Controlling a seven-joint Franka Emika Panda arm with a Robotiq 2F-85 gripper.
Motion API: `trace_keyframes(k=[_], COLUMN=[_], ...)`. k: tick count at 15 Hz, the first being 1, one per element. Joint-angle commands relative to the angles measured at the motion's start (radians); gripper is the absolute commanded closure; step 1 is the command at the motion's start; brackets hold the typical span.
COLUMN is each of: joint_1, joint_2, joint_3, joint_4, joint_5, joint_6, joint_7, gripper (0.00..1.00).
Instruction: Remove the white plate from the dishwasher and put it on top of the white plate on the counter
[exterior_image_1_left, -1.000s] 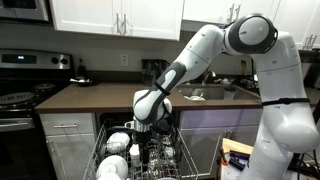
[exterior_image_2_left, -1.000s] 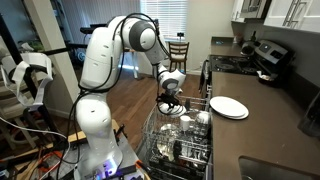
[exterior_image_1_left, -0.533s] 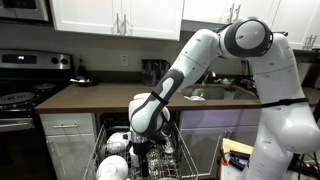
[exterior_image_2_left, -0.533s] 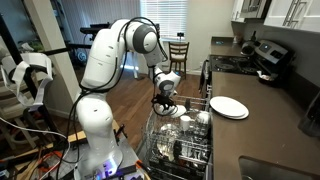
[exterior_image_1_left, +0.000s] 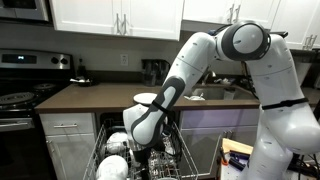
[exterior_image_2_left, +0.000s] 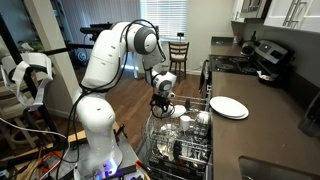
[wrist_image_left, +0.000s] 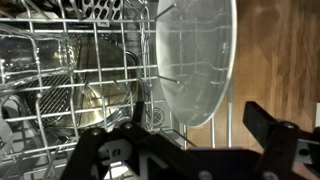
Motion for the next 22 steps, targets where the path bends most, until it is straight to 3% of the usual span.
trace_keyframes(k=[1,2,8,12,13,15,16,18,20,22], joint_1=[0.007,0.006,0.005,0.005,0.005,0.004,0.004,0.003,0.003,0.004], joint_2=[0.019,0.02,0.022,0.036,0.042,0.054,0.06,0.072,0.082,0.091], joint_3=[-0.007,-0.006,-0.007,-0.012,-0.013,-0.014,-0.015,-0.016,-0.015,-0.015], joint_4=[0.038,0.041,0.063,0.106,0.119,0.143,0.153,0.171,0.186,0.196], joint_5=[-0.037,-0.035,-0.031,-0.028,-0.026,-0.022,-0.021,-0.019,-0.018,-0.018], joint_6=[-0.058,-0.066,-0.137,-0.254,-0.285,-0.332,-0.35,-0.38,-0.398,-0.408], joint_7=[0.067,0.069,0.076,0.091,0.092,0.088,0.085,0.08,0.079,0.079], gripper=[0.12,0.26,0.67,0.67,0.57,0.58,0.8,0.84,0.96,0.98])
